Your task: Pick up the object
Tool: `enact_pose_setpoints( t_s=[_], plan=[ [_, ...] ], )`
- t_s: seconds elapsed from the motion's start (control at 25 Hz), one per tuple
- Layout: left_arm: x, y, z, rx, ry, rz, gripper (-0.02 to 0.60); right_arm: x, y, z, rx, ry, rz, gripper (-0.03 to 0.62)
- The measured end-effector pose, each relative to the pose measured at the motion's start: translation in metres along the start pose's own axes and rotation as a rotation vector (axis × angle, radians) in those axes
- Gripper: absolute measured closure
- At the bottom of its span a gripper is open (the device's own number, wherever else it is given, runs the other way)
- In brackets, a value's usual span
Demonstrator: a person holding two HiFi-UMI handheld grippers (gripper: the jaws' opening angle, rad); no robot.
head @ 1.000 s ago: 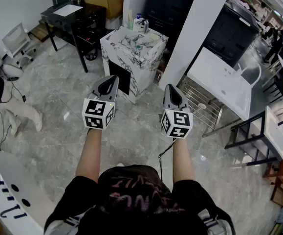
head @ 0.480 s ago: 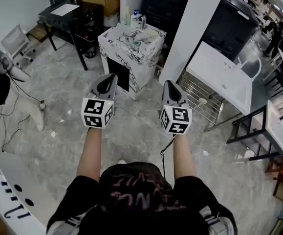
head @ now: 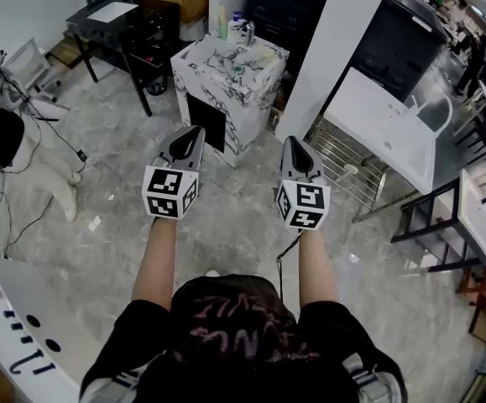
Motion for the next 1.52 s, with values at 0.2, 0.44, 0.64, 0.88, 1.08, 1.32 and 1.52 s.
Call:
enact_pose_setpoints(
  t_s=[0.2, 0.44, 0.64, 0.88, 1.08, 1.32, 1.52],
  plan=[
    [-0.006, -0.007, -0.006, 0.002, -0.011, -0.007, 0.566, -0.003, -0.002, -0.012, 0.001, -0.005, 0.002, 0.579],
    [-0.010, -0.016, -0.014, -0.001, -0.021, -0.010, 0.566, 0.000, -0.006, -0.023, 0.009, -0.008, -0.001, 0.580],
    [0.005, -0.015, -0.019, 0.005, -0.028, -0.011, 0.566, 0.016, -0.005, -0.021, 0.007, -0.007, 0.000, 0.580],
    [0.035, -0.011, -0.033, 0.005, -0.030, -0.020, 0.566, 0.050, -0.001, -0.011, 0.013, -0.002, -0.002, 0.580],
    [0.074, -0.009, -0.048, 0.007, -0.030, -0.050, 0.566, 0.090, 0.003, 0.004, 0.013, 0.005, -0.012, 0.580],
    [0.138, -0.005, -0.066, 0.004, -0.034, -0.078, 0.566, 0.151, 0.007, 0.030, 0.019, 0.007, -0.020, 0.580],
    [0.196, 0.003, -0.082, -0.003, -0.024, -0.095, 0.566, 0.210, 0.011, 0.057, 0.019, 0.030, -0.037, 0.580]
  ],
)
Point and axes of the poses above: the fingertips, and each gripper's own axes: x forward along the fingers, z to its right, y out of its top, the point moved 9 cm from there along -x, backward along the fingers, and after that the axes turned 12 degrees about -z, right-handed, at the moved point
